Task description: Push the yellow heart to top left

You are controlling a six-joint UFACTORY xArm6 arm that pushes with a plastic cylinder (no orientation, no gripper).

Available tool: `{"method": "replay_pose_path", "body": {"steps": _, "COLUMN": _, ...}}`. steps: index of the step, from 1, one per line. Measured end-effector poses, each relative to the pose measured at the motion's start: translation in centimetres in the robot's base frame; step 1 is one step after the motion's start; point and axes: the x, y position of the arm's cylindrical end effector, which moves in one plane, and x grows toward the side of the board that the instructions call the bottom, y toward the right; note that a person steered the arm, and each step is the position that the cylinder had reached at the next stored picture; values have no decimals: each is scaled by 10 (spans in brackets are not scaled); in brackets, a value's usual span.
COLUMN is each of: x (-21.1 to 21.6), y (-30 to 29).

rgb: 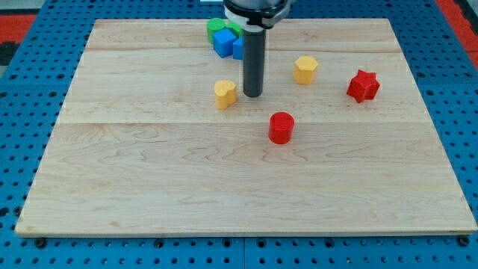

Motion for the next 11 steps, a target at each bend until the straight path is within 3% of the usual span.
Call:
{"method": "replay_pose_path", "body": {"steps": 1, "x": 29, "y": -15}}
{"method": "replay_pose_path", "body": {"steps": 2, "x": 1, "y": -95}}
{"method": "replay_pose_path", "body": {"steps": 3, "x": -46, "y": -104}}
{"method": "replay_pose_path", "body": {"steps": 4, "x": -50, "y": -133}}
{"method": "replay_pose_path", "body": {"steps": 5, "x": -33, "y": -130}}
{"method": "replay_pose_path", "body": {"steps": 8, "x": -35, "y": -147}}
{"method": "replay_pose_path", "body": {"steps": 10, "x": -45, "y": -149}}
{"method": "replay_pose_path", "body": {"steps": 11, "x": -81, "y": -165}}
